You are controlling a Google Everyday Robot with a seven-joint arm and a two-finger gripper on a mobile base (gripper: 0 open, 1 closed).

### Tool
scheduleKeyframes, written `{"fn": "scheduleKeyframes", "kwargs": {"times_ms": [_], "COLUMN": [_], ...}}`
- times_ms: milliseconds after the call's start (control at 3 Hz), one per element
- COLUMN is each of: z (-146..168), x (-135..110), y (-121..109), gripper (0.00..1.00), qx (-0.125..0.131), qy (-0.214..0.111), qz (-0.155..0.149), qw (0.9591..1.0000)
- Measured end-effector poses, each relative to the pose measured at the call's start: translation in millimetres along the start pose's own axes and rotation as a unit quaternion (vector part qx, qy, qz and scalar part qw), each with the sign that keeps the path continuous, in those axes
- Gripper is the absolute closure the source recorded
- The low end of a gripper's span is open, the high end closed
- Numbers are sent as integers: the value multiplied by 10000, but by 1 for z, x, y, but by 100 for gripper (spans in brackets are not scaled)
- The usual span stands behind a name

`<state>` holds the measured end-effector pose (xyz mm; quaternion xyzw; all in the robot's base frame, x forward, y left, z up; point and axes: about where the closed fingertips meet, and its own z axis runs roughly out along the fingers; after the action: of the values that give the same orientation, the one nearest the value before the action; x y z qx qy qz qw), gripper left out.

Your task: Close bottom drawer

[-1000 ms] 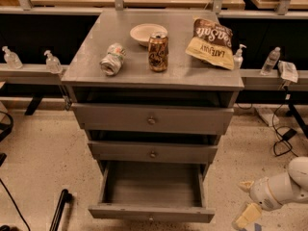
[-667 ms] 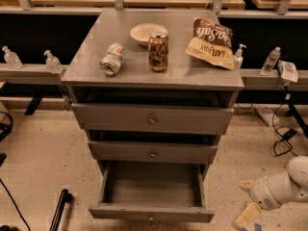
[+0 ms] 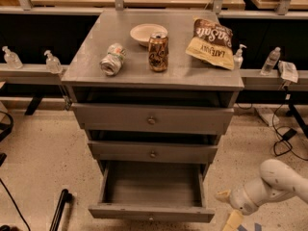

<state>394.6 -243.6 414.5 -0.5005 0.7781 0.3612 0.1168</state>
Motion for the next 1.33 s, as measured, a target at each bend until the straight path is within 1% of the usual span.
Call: {"fn": "scheduleKeyframes", "kwargs": {"times_ms": [333, 667, 1000, 1333], "z": [57, 92, 137, 142], "x": [0, 5, 12, 13], "y": [6, 6, 18, 16], "gripper": [19, 43, 65, 88], "qx": [-111, 52, 103, 198], "qy": [117, 314, 426, 416], "qz": [-404, -538, -698, -712], "qw": [9991, 9980, 9966, 9964]}}
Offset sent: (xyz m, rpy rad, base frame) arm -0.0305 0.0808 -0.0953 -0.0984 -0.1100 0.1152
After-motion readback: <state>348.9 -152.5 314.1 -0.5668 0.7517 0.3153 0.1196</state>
